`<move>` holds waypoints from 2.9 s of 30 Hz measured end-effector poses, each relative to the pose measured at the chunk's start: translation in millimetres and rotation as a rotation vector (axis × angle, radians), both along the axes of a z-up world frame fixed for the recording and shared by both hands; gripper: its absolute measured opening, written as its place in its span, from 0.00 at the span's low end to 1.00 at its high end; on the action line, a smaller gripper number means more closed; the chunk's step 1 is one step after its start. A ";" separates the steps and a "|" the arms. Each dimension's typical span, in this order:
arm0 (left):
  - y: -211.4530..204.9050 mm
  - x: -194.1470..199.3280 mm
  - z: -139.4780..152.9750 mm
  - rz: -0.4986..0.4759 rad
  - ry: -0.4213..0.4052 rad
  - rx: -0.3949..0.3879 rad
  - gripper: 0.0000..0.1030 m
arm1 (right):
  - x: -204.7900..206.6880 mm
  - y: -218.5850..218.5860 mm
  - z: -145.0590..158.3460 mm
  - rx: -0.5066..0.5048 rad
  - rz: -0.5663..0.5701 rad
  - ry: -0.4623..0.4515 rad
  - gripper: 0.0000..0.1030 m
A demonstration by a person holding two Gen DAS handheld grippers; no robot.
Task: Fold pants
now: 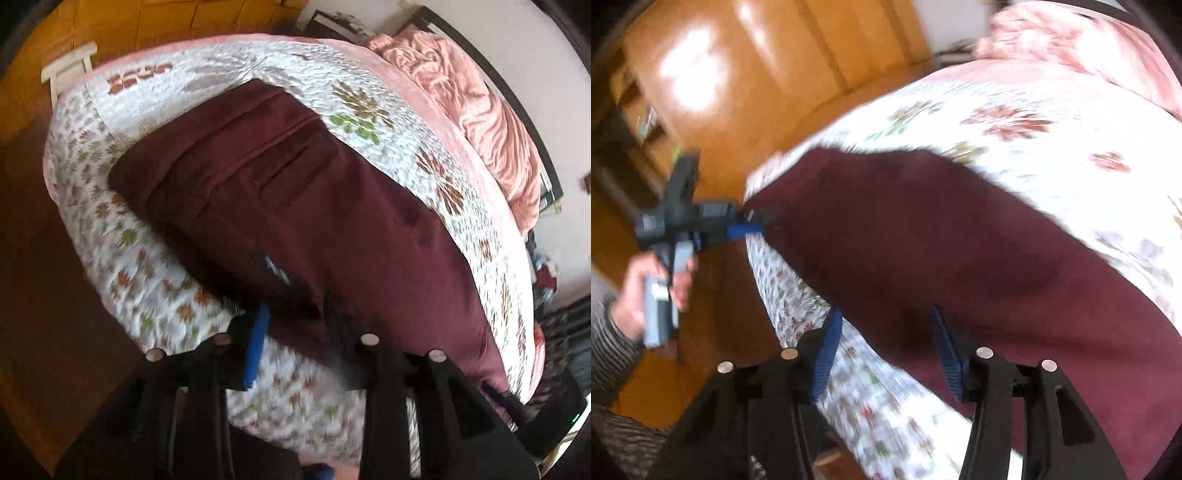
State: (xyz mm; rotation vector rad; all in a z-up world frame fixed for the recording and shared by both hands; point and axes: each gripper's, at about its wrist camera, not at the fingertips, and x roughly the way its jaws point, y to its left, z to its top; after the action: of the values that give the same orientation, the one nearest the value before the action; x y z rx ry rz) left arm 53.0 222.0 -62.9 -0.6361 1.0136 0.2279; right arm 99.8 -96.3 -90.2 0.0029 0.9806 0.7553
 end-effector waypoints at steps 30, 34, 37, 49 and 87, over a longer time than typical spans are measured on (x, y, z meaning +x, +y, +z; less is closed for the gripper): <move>-289.2 82.8 -15.5 -0.807 -0.026 0.115 0.38 | -64.8 -281.6 -59.7 0.372 -0.790 0.394 0.60; -322.5 88.0 -19.2 -0.874 -0.039 0.129 0.41 | -77.0 -306.7 -54.0 0.345 -0.881 0.389 0.60; -335.9 90.9 -31.9 -0.887 -0.016 0.145 0.45 | -89.1 -331.2 -52.7 0.352 -0.959 0.397 0.63; -330.3 93.0 -41.1 -0.848 -0.014 0.072 0.48 | -68.0 -398.7 -74.5 0.534 -1.180 0.339 0.49; -322.5 81.1 -34.5 -0.770 -0.067 0.154 0.77 | -70.4 -448.8 -51.8 0.415 -1.167 0.216 0.17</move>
State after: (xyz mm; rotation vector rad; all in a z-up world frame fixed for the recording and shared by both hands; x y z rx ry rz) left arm 134.0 -100.5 -97.4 -0.0831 1.0942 -0.3878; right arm 29.4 -545.1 -142.0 0.9547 0.8231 -0.1481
